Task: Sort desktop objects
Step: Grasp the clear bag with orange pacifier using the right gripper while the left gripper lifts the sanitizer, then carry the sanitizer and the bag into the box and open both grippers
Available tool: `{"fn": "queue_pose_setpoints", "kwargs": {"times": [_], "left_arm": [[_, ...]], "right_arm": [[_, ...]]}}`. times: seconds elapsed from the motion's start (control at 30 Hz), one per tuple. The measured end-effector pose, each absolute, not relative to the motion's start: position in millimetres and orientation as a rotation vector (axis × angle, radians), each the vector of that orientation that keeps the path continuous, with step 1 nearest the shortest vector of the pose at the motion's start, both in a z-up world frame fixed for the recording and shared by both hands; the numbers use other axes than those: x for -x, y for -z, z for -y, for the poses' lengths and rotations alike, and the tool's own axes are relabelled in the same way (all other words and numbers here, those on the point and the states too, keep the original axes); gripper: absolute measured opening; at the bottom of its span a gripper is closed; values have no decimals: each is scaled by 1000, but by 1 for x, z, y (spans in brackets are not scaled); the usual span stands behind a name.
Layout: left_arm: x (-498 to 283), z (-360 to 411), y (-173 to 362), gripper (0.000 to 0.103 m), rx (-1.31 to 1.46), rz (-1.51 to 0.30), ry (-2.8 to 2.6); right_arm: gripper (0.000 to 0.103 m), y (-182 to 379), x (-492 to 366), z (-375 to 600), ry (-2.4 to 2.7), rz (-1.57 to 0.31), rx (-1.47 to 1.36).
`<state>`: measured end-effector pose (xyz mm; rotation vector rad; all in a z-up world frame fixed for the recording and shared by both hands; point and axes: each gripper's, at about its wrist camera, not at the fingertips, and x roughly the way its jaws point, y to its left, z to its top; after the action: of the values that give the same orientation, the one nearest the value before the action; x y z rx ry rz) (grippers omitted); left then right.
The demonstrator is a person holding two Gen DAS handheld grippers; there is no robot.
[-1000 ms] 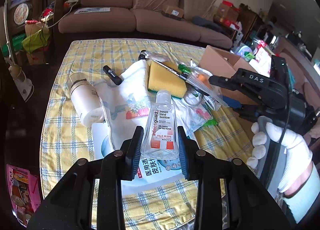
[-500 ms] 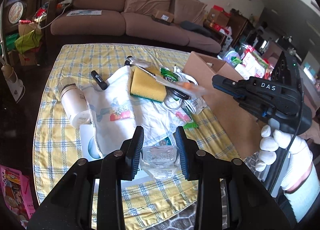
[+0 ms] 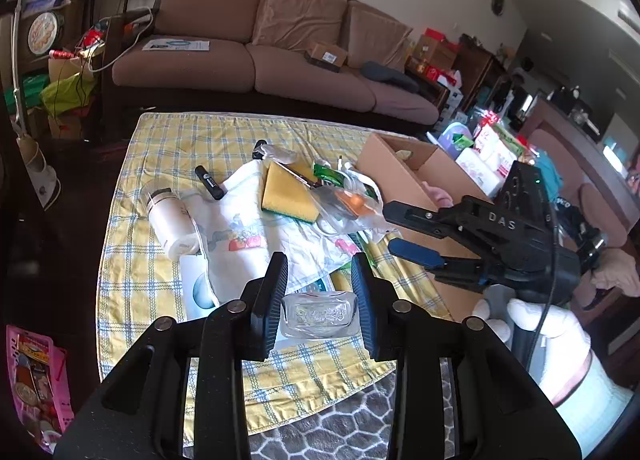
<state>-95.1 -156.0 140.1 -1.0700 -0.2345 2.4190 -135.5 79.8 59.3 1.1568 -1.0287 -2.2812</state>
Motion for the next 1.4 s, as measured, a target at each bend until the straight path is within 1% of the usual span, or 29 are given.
{"fn": "queue_pose_setpoints", "kwargs": {"times": [0.07,0.13,0.17,0.2,0.23,0.27,0.3,0.33,0.4,0.43,0.57,0.73,0.93,1.1,1.23,1.4], "left_arm": [[96,159,-137,31,1075,235,-2416],[99,161,-133,30,1082,243,-2411],[101,162,-130,30,1087,246,-2408],[102,163,-128,30,1091,245,-2409],[104,164,-126,30,1095,245,-2410],[107,165,-124,31,1100,248,-2410],[109,166,-123,30,1105,253,-2408],[111,167,-122,30,1109,256,-2408],[112,168,-122,30,1107,257,-2410],[113,167,-124,30,1106,252,-2411],[112,161,-138,30,1087,235,-2416],[107,140,-172,30,1041,229,-2401],[104,80,-213,31,989,150,-2355],[115,5,-224,30,996,99,-2288],[128,-62,-218,30,1023,85,-2216],[152,-141,-197,30,1062,-8,-2198]], "right_arm": [[62,-35,141,-86,2228,1261,-1152],[62,-13,151,-88,2157,1435,-1147],[59,-5,157,-87,2129,1486,-1137],[52,0,163,-85,2110,1520,-1130],[49,4,169,-84,2104,1548,-1118],[41,6,176,-84,2105,1569,-1102],[17,8,181,-85,2114,1584,-1087],[5,9,186,-85,2128,1589,-1088],[4,7,191,-84,2150,1563,-1098],[4,1,192,-83,2171,1516,-1085],[3,-47,183,-76,2326,1188,-1004],[3,-106,161,-89,2370,1003,-921],[3,-177,123,-136,2394,870,-831],[3,-212,97,-194,2458,775,-840],[3,-214,84,-245,2527,749,-874],[3,-187,81,-304,2574,830,-923]]}}
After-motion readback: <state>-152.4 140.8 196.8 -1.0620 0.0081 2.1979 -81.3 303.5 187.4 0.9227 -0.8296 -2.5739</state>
